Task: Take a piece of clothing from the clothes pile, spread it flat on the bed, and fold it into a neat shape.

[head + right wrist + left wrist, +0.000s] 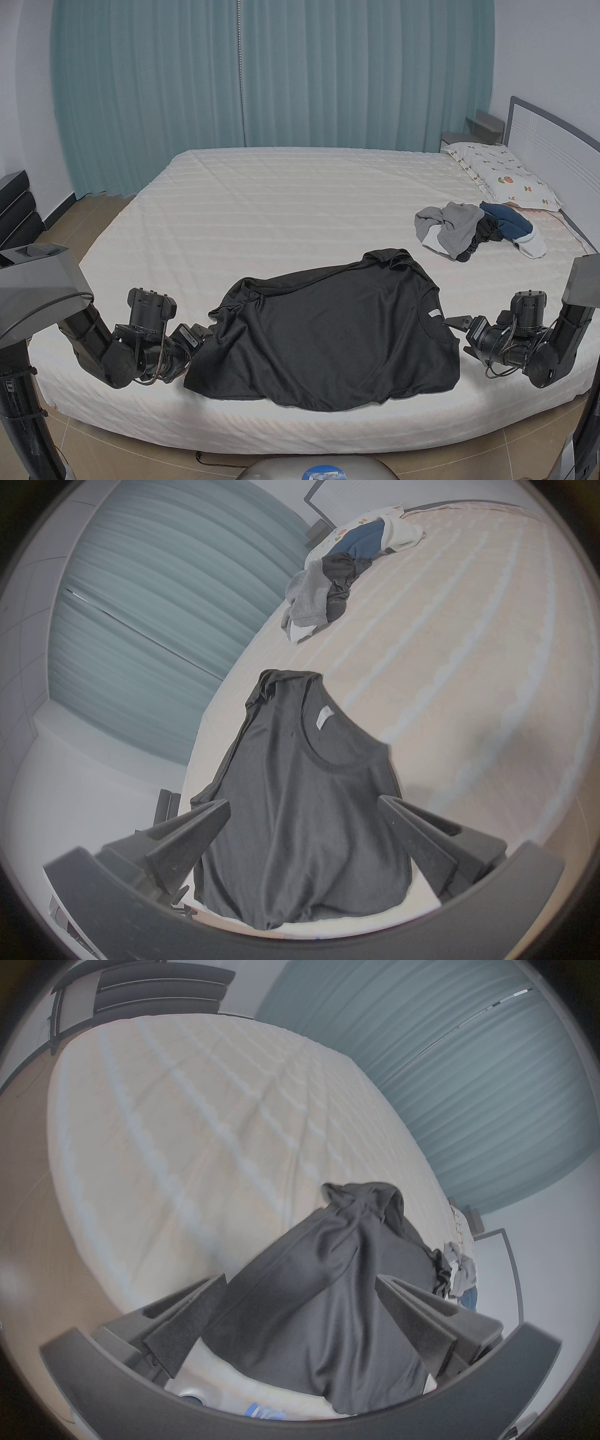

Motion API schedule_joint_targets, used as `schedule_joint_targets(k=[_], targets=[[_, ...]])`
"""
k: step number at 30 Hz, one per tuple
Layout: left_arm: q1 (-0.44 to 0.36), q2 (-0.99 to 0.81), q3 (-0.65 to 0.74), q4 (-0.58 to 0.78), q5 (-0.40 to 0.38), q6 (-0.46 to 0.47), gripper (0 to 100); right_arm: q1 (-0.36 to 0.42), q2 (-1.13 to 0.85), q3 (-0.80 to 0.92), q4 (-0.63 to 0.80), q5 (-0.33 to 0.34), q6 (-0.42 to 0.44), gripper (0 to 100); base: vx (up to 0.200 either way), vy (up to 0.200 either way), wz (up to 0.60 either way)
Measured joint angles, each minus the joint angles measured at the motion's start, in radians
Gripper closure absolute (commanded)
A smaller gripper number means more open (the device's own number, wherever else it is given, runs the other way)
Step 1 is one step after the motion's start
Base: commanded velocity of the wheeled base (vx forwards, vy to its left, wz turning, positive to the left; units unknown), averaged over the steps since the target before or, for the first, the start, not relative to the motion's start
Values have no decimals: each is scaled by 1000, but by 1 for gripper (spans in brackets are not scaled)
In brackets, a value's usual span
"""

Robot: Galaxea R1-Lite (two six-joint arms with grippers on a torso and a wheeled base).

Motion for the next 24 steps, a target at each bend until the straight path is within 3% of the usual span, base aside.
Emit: schedule_joint_targets(k=[11, 19, 24], targets=[[-70, 18, 182, -212, 12, 21, 0, 8, -13, 34, -5, 3, 1, 0, 0, 0, 0], [-93, 74, 206, -230, 24, 69, 0, 16, -14, 41, -5, -1, -2, 0, 0, 0, 0], [-93, 95, 178, -230, 74, 69, 0, 27, -14, 43, -6, -2, -4, 0, 0, 0, 0]])
